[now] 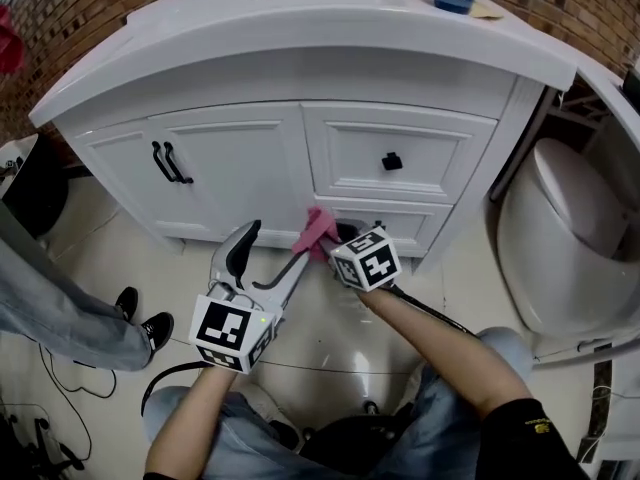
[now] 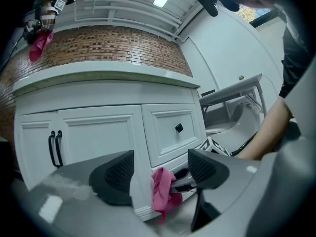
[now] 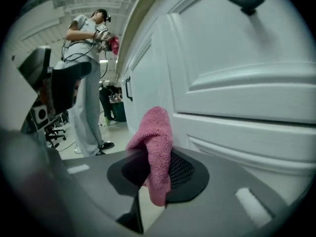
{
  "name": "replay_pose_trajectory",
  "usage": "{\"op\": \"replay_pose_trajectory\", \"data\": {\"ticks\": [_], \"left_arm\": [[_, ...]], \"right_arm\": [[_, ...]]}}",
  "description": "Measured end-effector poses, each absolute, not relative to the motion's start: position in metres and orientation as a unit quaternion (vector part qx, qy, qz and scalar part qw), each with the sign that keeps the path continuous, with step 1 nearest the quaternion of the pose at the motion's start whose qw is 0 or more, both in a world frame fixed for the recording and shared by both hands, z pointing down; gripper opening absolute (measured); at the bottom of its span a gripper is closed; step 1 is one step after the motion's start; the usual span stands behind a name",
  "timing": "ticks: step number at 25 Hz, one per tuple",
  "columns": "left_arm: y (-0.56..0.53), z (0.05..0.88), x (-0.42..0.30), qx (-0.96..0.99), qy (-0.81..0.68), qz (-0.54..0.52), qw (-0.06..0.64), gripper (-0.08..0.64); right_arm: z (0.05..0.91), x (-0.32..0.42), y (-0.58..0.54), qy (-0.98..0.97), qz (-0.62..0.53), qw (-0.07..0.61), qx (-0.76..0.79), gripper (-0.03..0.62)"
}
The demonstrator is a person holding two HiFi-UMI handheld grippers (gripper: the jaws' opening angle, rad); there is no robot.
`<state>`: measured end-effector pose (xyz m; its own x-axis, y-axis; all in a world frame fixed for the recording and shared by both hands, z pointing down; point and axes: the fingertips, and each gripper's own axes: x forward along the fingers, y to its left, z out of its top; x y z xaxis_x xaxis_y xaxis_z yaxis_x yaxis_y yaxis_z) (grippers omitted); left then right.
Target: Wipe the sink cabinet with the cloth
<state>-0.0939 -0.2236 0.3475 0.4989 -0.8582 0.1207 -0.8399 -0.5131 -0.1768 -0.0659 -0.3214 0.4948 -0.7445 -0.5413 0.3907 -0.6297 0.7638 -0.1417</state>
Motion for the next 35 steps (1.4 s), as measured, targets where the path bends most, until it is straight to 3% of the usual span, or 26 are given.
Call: {"op": "replay_pose_trajectory", "data": {"ticks": [3,9,18,21,29,35], "left_arm": [[-0.217,0.358,-0.114,-0.855,0.506,-0.109,0.039,0.344],[-0.209,0.370,-0.138,-0.854,0.505,-0.124,0.029,0.344],[-0.205,0.354,-0.071,-0.895,0.434,-0.098,0.037,0.344],[-0.203,0.349,-0.057,-0.902,0.421,-0.089,0.049,0.344],[-0.206,0.355,-0.074,-0.886,0.450,-0.108,0.040,0.344],[-0.202,0.382,-0.101,-0.873,0.462,-0.148,0.042,0.344]], "right_arm": [[0.506,-0.053,-0.335,-0.907,0.138,0.193,0.349,0.071],[0.512,0.053,-0.343,-0.839,0.182,0.211,0.467,0.071],[0.535,0.215,-0.335,-0.714,0.269,0.186,0.619,0.071],[0.547,0.182,-0.325,-0.743,0.286,0.178,0.579,0.071],[0.553,-0.044,-0.311,-0.906,0.245,0.141,0.315,0.071],[0.568,-0.041,-0.340,-0.870,0.251,0.179,0.384,0.071]]}}
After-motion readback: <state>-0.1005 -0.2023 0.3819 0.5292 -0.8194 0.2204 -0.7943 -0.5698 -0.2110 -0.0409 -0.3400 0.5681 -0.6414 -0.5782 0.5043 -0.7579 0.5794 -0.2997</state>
